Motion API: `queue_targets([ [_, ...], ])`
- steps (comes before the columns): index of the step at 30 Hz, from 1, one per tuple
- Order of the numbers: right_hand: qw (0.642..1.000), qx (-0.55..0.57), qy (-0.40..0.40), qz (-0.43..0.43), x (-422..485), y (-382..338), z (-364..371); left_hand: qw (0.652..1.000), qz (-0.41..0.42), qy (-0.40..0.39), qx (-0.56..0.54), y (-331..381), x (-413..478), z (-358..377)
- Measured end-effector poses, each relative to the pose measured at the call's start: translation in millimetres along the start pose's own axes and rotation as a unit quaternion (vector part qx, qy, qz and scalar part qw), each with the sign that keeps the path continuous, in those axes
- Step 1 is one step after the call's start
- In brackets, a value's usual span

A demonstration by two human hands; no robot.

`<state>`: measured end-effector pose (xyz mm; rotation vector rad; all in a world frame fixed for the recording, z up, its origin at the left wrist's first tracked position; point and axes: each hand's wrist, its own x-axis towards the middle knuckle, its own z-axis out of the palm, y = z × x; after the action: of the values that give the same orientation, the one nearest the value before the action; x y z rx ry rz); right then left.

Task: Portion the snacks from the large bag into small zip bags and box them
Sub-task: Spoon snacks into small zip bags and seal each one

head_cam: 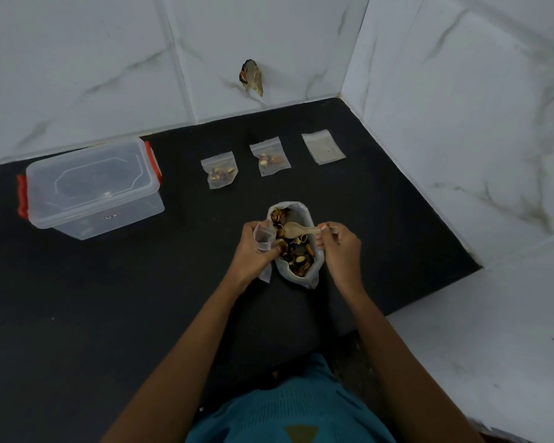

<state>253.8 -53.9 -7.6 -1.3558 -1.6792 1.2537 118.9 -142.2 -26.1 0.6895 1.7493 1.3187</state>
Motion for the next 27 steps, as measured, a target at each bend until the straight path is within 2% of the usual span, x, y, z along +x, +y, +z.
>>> queue_targets([
  [3,0.998,0.045,0.015,0.046,-2,5,9,1.0,-0.005,0.002,0.001,1,-1,0],
  [8,0.975,0.165,0.037,0.146,2,7,17,1.0,0.001,-0.002,-0.002,2,-1,-1],
  [15,0.994,0.087,0.008,0.073,0,0,14,1.0,0.003,0.0,-0.01,0,-2,1],
  [20,0.992,0.087,0.018,0.088,-4,2,24,1.0,0.001,-0.002,-0.013,0,-1,1],
  [23,0.983,0.135,0.021,0.12,-6,1,25,1.0,0.001,-0.001,-0.018,-1,-1,2],
  [27,0.953,0.24,0.026,0.181,-5,-3,15,1.0,-0.008,-0.001,-0.021,-5,-1,0],
])
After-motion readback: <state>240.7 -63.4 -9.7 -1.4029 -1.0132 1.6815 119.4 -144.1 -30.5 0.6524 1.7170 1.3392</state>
